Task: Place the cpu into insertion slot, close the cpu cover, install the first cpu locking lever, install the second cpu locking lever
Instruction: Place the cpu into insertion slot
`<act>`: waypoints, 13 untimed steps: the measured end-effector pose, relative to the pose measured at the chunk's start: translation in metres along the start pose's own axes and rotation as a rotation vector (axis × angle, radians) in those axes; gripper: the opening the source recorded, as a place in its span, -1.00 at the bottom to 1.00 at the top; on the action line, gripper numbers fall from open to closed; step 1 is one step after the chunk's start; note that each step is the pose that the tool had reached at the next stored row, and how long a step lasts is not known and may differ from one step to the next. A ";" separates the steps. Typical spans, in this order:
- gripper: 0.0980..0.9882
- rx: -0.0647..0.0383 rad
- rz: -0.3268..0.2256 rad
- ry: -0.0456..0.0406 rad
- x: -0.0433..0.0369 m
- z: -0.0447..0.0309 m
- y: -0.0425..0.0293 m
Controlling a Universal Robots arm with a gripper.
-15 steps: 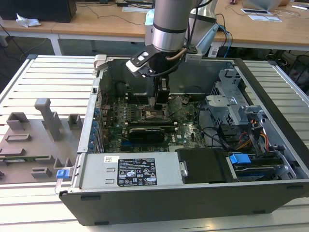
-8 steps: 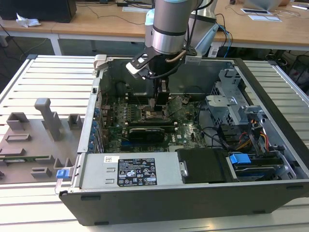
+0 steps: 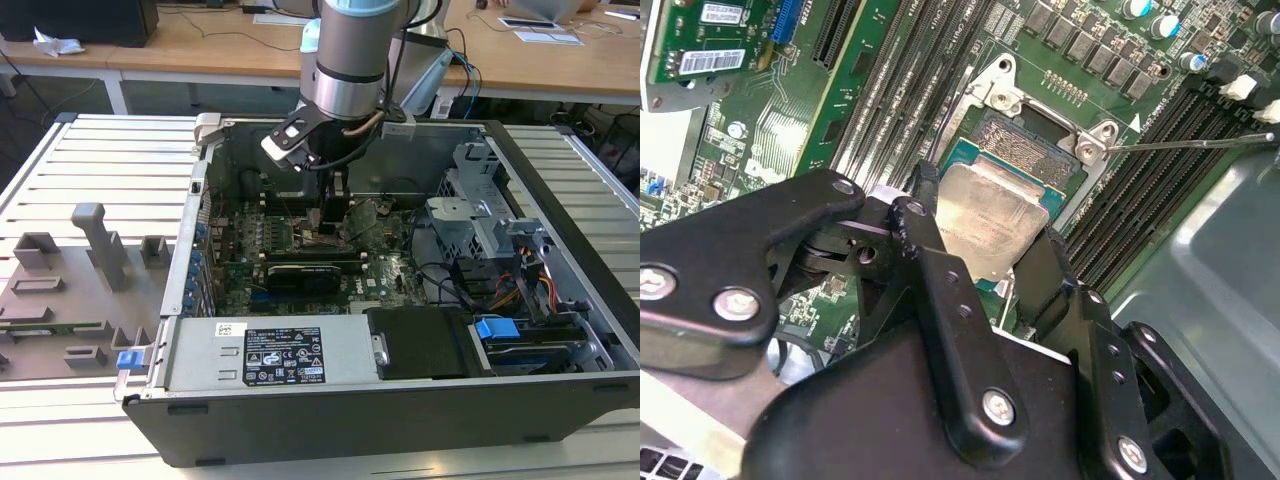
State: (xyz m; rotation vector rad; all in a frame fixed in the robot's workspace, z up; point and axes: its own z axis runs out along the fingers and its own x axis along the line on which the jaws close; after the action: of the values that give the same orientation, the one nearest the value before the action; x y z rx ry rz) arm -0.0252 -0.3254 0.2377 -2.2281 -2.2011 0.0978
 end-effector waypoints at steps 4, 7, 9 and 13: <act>0.00 0.000 0.000 0.0000 0.0001 0.0027 0.0001; 0.00 0.000 0.000 0.0000 0.0002 0.0047 0.0002; 0.00 0.000 0.000 0.0000 0.0003 0.0069 0.0003; 0.00 0.000 0.000 -0.0002 0.0021 0.0114 0.0005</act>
State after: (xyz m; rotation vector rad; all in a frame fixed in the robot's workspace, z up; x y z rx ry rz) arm -0.0253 -0.3238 0.2262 -2.2282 -2.2010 0.0981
